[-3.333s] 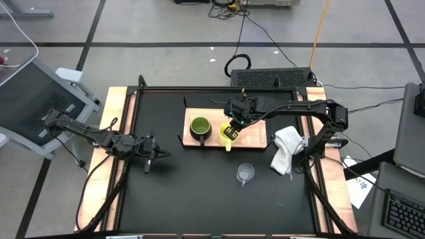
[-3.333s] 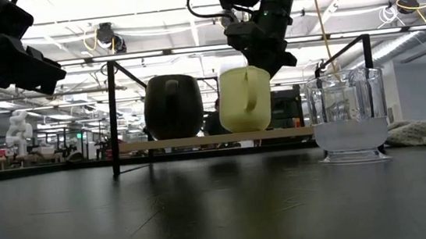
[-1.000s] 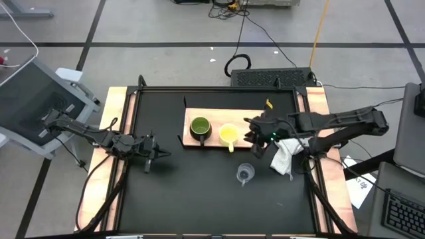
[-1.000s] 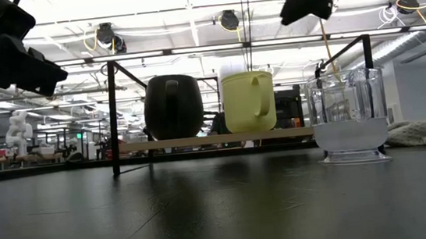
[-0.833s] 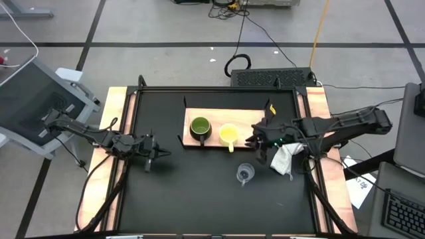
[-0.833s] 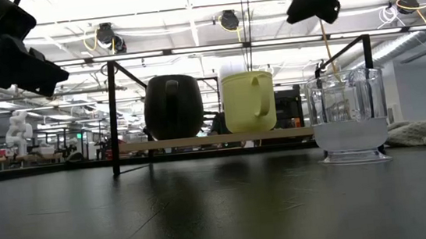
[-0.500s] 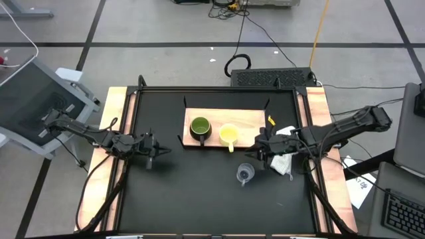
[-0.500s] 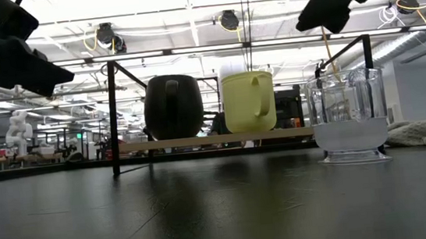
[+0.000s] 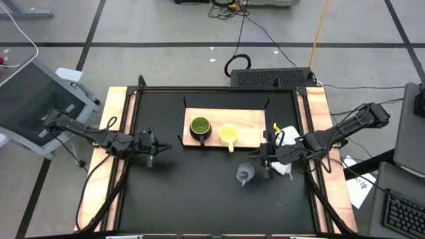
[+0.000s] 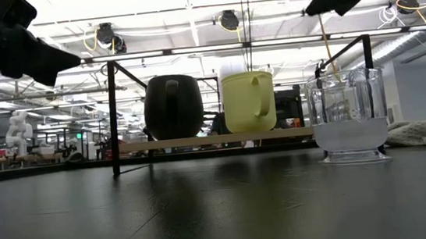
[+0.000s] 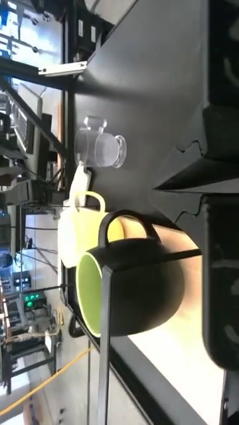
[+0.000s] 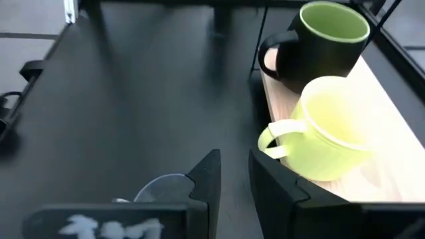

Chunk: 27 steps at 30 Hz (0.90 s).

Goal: Stack small to large cups/mugs on shelf
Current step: Put the transparent mug on the shelf

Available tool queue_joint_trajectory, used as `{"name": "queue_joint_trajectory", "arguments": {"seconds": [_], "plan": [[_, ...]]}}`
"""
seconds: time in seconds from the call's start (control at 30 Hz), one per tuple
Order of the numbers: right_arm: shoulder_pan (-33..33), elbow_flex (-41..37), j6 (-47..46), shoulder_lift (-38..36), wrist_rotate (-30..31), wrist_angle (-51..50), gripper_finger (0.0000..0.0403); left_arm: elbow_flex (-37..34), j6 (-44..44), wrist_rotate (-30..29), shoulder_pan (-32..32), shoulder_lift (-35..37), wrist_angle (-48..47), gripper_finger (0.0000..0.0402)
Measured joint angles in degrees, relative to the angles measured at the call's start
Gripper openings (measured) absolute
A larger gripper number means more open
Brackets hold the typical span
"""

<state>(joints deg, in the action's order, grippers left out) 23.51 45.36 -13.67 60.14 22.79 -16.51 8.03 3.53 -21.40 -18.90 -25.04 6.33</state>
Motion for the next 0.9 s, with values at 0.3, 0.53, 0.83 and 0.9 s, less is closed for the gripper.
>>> {"name": "queue_joint_trajectory", "arguments": {"seconds": [0.3, 0.53, 0.83, 0.9], "plan": [[1.7, -4.5, -0.2, -7.2, 5.4, 0.0, 0.007, -1.9, -1.3, -1.3, 0.0, 0.4, 4.1, 0.0019], [1.7, -13.4, -0.6, -16.2, 5.7, 6.2, 0.007, -4.8, -0.2, -0.8, 0.0, 0.4, 7.8, 0.0019], [3.3, -24.1, 1.6, -20.5, 5.4, 19.1, 0.007, -7.5, -0.9, -0.2, 0.0, 0.2, 13.1, 0.0019], [3.9, -25.9, 2.4, -20.7, 5.4, 22.3, 0.007, -7.5, -1.5, -0.2, 0.0, 0.2, 12.9, 0.0019]]}}
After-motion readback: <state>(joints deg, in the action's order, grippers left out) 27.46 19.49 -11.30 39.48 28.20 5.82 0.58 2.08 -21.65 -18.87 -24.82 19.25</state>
